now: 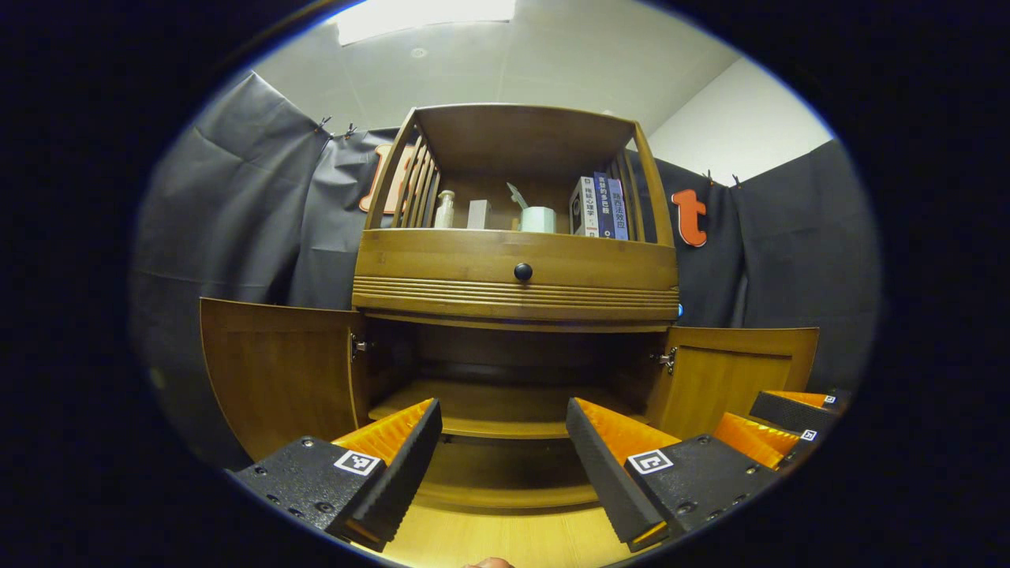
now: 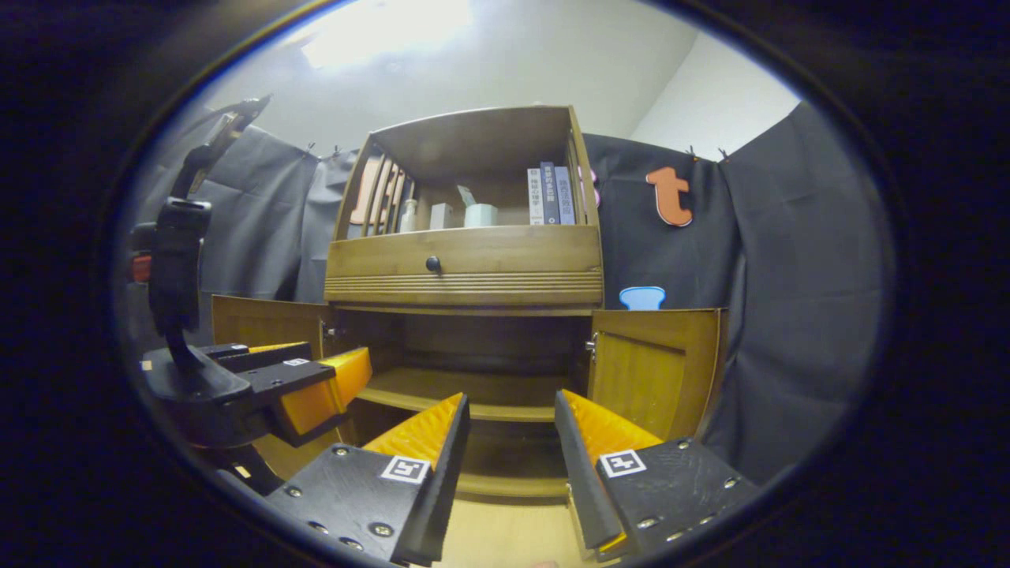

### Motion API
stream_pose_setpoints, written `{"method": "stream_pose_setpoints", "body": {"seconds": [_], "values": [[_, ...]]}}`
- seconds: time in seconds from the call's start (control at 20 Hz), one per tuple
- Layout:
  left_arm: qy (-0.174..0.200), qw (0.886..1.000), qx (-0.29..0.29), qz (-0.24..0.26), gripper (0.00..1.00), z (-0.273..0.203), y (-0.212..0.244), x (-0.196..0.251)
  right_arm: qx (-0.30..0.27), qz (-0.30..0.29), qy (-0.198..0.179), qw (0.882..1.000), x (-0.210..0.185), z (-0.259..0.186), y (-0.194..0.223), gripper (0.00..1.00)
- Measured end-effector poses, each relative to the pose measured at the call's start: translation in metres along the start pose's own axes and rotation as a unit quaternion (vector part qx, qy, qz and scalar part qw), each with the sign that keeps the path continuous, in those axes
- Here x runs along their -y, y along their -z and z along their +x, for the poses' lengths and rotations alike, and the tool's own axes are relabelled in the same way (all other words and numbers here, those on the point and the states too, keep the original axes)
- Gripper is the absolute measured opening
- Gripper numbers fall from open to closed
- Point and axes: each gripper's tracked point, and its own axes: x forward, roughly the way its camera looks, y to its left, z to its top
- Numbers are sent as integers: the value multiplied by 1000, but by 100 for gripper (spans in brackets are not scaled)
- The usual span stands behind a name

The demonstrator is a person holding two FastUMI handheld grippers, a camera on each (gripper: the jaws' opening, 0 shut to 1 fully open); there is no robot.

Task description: Open the right door of the double-door shoe cabinet with the right hand, and open the left door with the left hand.

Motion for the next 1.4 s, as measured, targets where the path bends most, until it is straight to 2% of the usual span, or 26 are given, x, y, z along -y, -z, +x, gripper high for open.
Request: {"method": "stream_pose_setpoints", "body": {"seconds": [0.05, 0.1, 0.2, 0.35, 0.4, 0.55, 0.65, 0.7, 0.9, 1.0, 1.05, 1.4], "values": [[-1, 1000, 0, 2, 98, 0, 0, -1, 8, 5, 3, 1000, 2, -1, -2, 55], [-2, 1000, 2, 3, 96, -1, -2, -1, 20, 13, 0, 1000, 1, -1, -8, 64], [-3, 1000, 4, 5, 98, -2, -3, -3, 27, 25, 0, 999, 2, 0, -11, 64], [-4, 1000, 2, 2, 96, -5, -3, -3, -11, 37, 0, 999, 4, 0, 6, 64], [-4, 1000, 3, 2, 96, -6, -3, -4, -16, 38, 1, 999, 4, -1, 7, 55], [-4, 1000, 6, 2, 98, -7, -5, -3, -10, 24, 22, 999, 13, -5, 5, 55], [-2, 1000, 5, 2, 98, -9, -5, -1, 1, 21, 26, 999, 13, -8, -1, 16], [0, 1000, 5, 1, 98, -10, -5, 1, 2, 23, 7, 1000, 4, -3, 0, 20], [10, 1000, 5, 2, 98, -14, -5, 11, -7, 18, -12, 1000, 0, -13, 2, 100], [12, 1000, 9, 4, 98, -17, -8, 16, -3, 14, -9, 1000, 3, -17, -1, 97], [13, 1000, 10, 5, 98, -18, -9, 19, -1, 13, -7, 1000, 5, -18, -2, 100], [24, 1000, 11, 11, 98, -28, -10, 53, 0, 14, 3, 1000, 37, -34, -7, 100]]}}
